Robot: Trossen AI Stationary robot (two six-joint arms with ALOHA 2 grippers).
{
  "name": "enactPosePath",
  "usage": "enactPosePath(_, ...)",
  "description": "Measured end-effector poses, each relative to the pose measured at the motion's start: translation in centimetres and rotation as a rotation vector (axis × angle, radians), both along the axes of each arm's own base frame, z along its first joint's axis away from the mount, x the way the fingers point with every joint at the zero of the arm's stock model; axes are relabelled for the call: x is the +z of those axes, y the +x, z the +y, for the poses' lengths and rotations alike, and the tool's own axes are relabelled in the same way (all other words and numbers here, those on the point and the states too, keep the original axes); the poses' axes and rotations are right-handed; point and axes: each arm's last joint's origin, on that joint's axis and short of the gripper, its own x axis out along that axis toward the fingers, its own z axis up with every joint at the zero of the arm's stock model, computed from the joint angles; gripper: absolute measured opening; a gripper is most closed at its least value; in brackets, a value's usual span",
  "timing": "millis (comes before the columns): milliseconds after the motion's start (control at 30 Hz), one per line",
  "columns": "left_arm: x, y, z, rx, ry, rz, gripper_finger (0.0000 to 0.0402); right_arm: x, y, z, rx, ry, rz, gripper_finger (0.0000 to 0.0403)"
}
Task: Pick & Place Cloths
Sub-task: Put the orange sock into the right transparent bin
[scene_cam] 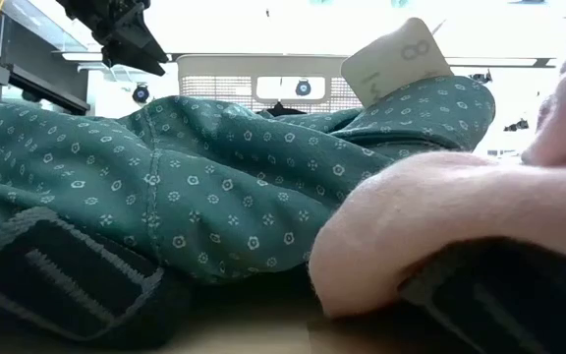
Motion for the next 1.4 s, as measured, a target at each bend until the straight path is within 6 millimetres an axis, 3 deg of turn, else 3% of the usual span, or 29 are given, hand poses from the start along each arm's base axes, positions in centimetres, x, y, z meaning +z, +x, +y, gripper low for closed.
enactPosePath(133, -0.1, 0.0, 0.0, -0.005, 0.004, 0.013, 0.0202, -2.5, -0.1, 1.1, 0.035, 0.01, 0.007, 0.0265)
enactPosePath(533, -0.1, 0.0, 0.0, -0.01, 0.003, 0.013, 0.0202, -7.9, 0.1, 3.0, 0.092, -0.022, 0.258, 0.0264)
enactPosePath(733, -0.2, -0.1, -0.1, -0.026, 0.017, 0.037, 0.0202, -9.4, 0.1, 3.1, 0.083, -0.053, 0.326, 0.0214)
enactPosePath(1033, -2.4, -0.4, -0.5, -0.116, -0.028, -0.028, 0.0202, -9.6, -0.3, 3.1, 0.008, 0.016, 0.426, 0.002)
enactPosePath(1200, -3.4, -1.2, -1.1, -0.189, -0.055, -0.101, 0.0202, -8.6, -1.2, 2.6, -0.056, 0.071, 0.518, 0.0011)
enactPosePath(1400, -3.4, -2.5, -1.7, -0.238, -0.05, -0.163, 0.0202, -5.2, -2.7, 1.2, -0.145, 0.073, 0.466, 0.0007)
